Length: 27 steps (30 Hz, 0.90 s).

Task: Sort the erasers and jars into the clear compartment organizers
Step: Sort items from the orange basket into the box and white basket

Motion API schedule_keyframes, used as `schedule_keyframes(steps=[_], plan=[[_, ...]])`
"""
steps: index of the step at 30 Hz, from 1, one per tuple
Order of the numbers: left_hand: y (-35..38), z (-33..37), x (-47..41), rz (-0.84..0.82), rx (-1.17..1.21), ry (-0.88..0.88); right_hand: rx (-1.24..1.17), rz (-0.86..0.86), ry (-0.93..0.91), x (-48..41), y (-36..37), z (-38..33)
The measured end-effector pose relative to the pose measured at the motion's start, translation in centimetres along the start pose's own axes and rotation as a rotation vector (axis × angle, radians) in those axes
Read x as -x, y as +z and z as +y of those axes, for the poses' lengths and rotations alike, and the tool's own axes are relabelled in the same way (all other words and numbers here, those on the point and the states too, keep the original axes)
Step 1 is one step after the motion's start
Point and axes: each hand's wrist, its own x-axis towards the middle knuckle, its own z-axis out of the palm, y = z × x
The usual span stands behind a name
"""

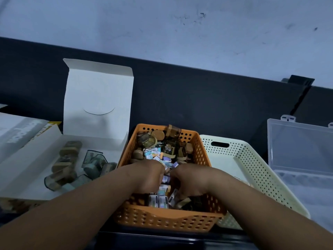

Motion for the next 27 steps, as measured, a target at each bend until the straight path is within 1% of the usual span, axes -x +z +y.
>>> schedule_keyframes(steps=[5,8,9,12,14,16,18,22,25,27], plan=[[-0.2,0.1,0.0,0.020,0.080,-0.009,0.036,0.028,0.000,0.0,0.2,-0.1],[-0.5,0.0,0.3,0.093,0.143,-0.033,0.016,0.044,-0.002,0.2,0.2,0.0],[-0.8,0.0,0.4,0.138,0.184,-0.036,-0.016,0.087,-0.002,0.5,-0.1,0.2],[-2.3,0.3,0.8,0.264,0.370,-0.025,-0.181,0.307,0.019,2.7,-2.1,1.4],[-3.6,1.4,0.8,0.337,0.464,0.003,-0.241,0.448,0.048,4.5,-3.4,3.0],[-4.5,3.0,0.3,0.417,0.518,0.049,-0.290,0.526,0.101,6.2,-3.8,5.0],[-4.7,4.8,-0.5,0.445,0.522,0.086,-0.320,0.551,0.173,7.6,-3.3,7.1],[-3.8,8.6,-3.0,0.404,0.526,0.157,-0.305,0.538,0.325,9.6,-1.3,10.3],[-3.0,10.3,-4.5,0.378,0.471,0.153,-0.291,0.505,0.401,10.3,0.1,12.0],[-2.9,10.2,-4.8,0.372,0.460,0.132,-0.287,0.500,0.442,10.5,0.6,12.7]])
